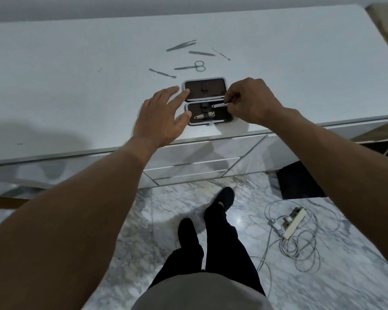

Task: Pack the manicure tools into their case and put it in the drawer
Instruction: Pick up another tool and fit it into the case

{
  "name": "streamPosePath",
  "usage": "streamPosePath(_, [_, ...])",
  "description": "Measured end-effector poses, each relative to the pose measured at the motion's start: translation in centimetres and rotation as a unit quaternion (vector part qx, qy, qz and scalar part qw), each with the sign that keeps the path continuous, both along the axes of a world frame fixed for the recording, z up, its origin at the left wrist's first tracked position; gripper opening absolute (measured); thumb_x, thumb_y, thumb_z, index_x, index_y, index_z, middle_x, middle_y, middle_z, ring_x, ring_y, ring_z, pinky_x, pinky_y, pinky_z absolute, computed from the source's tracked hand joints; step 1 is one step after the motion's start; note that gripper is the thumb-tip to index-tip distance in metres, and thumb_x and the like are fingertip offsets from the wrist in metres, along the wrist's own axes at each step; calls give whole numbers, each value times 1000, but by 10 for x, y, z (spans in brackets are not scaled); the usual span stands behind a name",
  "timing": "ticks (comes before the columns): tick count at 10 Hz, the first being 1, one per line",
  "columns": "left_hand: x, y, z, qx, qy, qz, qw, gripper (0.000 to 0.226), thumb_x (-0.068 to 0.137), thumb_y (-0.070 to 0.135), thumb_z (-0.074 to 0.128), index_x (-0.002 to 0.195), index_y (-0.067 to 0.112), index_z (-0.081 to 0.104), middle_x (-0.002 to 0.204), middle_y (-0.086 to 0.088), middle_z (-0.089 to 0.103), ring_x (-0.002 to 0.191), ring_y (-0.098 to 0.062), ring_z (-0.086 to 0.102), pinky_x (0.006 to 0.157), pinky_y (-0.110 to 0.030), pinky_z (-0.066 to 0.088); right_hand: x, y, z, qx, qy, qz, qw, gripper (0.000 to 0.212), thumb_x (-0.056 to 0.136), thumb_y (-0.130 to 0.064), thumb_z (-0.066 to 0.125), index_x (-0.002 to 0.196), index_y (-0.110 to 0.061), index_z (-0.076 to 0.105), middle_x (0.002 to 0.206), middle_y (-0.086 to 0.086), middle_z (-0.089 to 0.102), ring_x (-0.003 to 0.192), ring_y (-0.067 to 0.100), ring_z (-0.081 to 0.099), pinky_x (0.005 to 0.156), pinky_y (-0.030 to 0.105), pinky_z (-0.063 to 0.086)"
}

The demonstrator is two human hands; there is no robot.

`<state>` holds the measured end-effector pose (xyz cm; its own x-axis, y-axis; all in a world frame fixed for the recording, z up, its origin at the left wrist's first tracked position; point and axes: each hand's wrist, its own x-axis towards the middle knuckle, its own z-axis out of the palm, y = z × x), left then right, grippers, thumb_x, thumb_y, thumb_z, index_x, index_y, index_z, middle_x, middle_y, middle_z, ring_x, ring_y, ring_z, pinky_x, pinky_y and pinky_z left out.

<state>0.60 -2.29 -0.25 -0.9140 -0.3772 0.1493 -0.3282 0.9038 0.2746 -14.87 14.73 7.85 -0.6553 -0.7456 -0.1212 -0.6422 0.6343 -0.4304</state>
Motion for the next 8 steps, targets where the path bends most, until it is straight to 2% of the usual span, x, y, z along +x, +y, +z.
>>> streamPosePath(2, [0,0,0,1,1,0,1000,56,96,48,39,149,29,35,152,-2,40,140,-22,34,107,-44,34,5,-11,0,3,12,-13,1000,21,80,-8,61,95,-11,75,97,10,74,98,29,65,88,34,53])
streamPosePath(4, [0,-1,0,2,0,4,1000,56,96,50,40,148,31,35,152,-2,40,139,-21,35,107,-45,35,1,-17,3,14,8,-1,1000,21,80,-6,60,93,-12,76,94,10,74,93,26,65,80,26,51])
streamPosePath(8, [0,-1,1,9,6,4,1000,56,95,50,42,148,31,37,151,-1,41,139,-21,35,107,-43,34,-1,-15,2,-2,-1,24,1000,22,83,-6,60,96,-12,77,100,10,75,96,26,66,85,26,51])
